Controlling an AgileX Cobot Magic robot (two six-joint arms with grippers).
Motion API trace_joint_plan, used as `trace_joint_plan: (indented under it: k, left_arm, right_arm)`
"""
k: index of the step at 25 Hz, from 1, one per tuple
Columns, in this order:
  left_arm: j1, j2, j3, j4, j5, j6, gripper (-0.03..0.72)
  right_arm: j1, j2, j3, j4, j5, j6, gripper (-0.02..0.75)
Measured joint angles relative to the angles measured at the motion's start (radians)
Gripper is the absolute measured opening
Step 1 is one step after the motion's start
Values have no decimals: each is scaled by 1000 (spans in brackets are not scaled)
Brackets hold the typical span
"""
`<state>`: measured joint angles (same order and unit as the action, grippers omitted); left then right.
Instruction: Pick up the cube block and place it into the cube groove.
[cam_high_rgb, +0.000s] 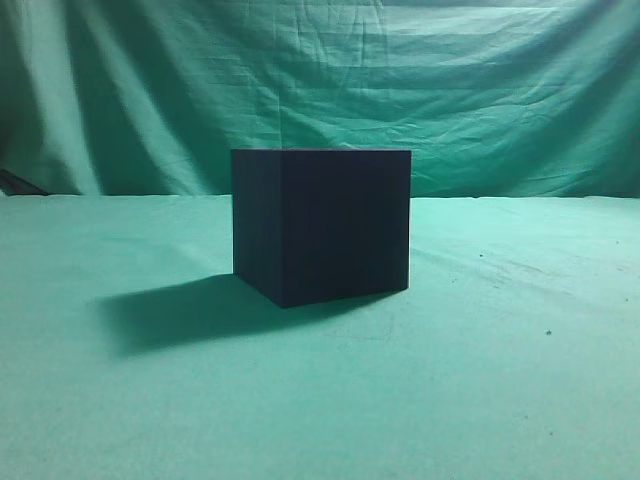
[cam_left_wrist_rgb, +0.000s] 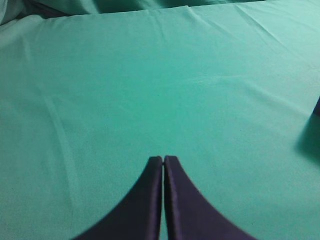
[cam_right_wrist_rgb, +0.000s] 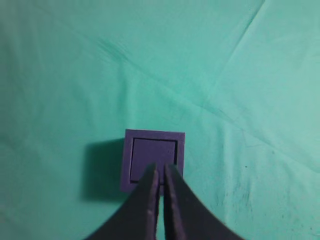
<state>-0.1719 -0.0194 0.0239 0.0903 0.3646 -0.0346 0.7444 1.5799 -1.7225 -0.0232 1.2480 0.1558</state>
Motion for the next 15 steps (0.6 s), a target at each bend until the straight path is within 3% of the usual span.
trace_joint_plan:
  k: [5,15]
  left_arm:
    - [0,0,0,0,0,0,0]
    - [0,0,0,0,0,0,0]
  right_arm:
    - [0,-214,150,0,5,9,0]
    - [0,-690,633,0,-41,31,0]
